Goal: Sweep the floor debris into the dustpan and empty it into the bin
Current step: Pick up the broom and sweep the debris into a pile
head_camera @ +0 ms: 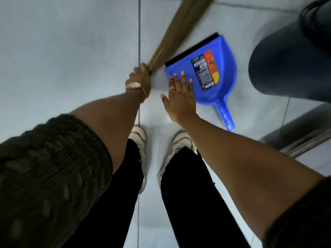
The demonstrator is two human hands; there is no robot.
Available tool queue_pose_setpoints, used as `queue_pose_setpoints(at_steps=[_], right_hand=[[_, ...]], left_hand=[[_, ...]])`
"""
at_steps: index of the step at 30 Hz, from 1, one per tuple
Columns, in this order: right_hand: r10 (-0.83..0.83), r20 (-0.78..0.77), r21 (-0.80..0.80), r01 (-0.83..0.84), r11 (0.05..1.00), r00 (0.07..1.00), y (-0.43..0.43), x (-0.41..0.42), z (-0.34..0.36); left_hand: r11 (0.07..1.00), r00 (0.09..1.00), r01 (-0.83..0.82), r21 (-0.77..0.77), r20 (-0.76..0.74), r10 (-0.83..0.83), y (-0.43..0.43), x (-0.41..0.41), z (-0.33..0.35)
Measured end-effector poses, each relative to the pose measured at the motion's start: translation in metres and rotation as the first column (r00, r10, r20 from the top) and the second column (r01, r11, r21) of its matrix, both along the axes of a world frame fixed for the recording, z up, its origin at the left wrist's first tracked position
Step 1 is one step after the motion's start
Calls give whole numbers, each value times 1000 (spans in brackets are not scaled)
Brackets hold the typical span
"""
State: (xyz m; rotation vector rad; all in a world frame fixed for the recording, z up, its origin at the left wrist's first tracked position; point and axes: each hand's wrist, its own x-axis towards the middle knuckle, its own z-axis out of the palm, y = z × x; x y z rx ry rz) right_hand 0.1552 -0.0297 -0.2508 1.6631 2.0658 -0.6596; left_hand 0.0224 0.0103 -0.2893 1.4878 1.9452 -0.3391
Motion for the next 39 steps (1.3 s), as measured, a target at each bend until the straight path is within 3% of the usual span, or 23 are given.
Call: queue_pose_setpoints(at_steps=[8, 13, 15, 18, 22, 26, 30, 34, 39], right_hand=[[45, -66, 54, -42, 998, 997, 16, -56, 168], [206, -118, 163, -186, 969, 971, 4, -130, 294], [238, -125, 165, -216, 962, 963, -1, -142, 312], [408, -152, 205, -375, 904, 900, -10, -200, 366], [587, -157, 120, -574, 810, 795, -20, -275, 402], [687, -202, 105, -682, 724, 698, -20, -362, 405], [700, -208, 154, -684, 713, 683, -25, -441, 370], [675, -202, 59, -679, 732, 710, -30, -521, 295], [627, -239, 83, -628, 774, 741, -36, -584, 164]], left_hand=[[971, 948, -240, -17, 213, 238, -38, -55, 163], [890, 877, -452, 60, 215, 431, -80, -124, 300], [885, 874, -458, 77, 222, 433, -87, -136, 324], [834, 851, -523, 174, 168, 498, -112, -201, 387], [719, 770, -627, 300, 97, 631, -141, -289, 430], [632, 669, -716, 295, 35, 742, -180, -385, 430], [510, 520, -828, 231, -21, 854, -229, -462, 389], [433, 410, -881, 192, -146, 900, -263, -511, 319], [324, 300, -938, 126, -177, 937, -255, -530, 190]])
